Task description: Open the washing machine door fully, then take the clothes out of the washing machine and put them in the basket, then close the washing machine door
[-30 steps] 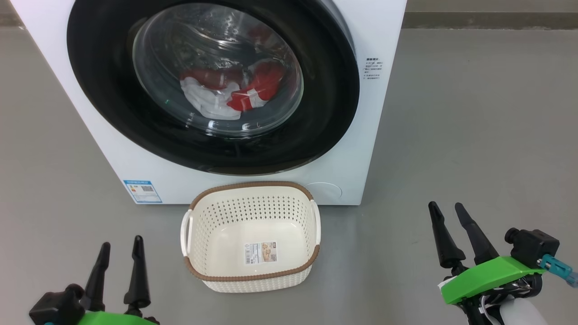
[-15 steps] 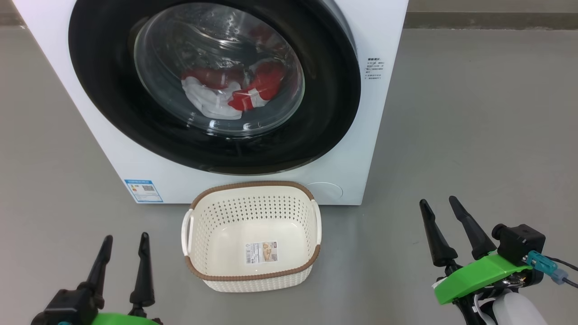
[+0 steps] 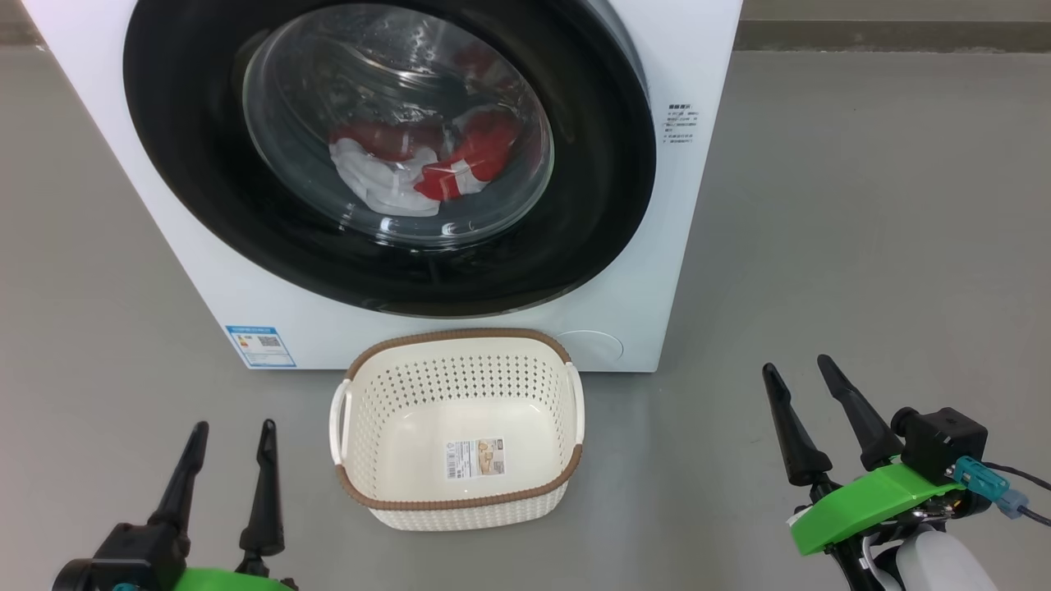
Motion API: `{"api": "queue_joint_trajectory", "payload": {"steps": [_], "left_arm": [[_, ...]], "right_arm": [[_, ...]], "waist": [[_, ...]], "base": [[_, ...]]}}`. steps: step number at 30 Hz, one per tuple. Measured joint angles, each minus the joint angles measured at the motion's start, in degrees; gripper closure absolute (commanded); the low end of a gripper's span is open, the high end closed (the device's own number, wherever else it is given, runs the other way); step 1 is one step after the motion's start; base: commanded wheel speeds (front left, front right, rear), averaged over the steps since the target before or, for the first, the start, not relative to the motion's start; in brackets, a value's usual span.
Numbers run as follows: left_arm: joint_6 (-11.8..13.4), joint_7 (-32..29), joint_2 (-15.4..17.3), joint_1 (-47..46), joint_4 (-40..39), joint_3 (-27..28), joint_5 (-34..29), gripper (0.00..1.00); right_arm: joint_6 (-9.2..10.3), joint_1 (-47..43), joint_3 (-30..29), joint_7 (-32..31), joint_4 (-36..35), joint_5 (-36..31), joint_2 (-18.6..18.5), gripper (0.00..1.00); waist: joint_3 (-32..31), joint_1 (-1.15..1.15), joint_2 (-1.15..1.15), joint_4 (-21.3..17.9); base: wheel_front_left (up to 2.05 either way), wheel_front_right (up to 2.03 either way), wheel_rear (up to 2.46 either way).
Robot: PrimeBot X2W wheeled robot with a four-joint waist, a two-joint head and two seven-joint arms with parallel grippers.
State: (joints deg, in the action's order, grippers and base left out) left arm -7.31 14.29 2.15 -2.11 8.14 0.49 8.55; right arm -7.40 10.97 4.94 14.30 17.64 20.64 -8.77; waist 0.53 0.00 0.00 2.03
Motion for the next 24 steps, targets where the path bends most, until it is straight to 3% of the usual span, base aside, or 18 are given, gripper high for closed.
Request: {"api": "queue_joint_trajectory", "payload": {"steps": [24], "left_arm": [[0.0, 0.0, -0.01, -0.94, -0.05, 0.07, 0.02, 0.0]], "right_arm": [[0.0, 1.11, 0.01, 0.01, -0.24, 0.09, -0.01, 0.0]], "waist": [[1.04, 0.0, 0.0, 0.05]], "base": [[0.0, 0.0, 0.0]]}}
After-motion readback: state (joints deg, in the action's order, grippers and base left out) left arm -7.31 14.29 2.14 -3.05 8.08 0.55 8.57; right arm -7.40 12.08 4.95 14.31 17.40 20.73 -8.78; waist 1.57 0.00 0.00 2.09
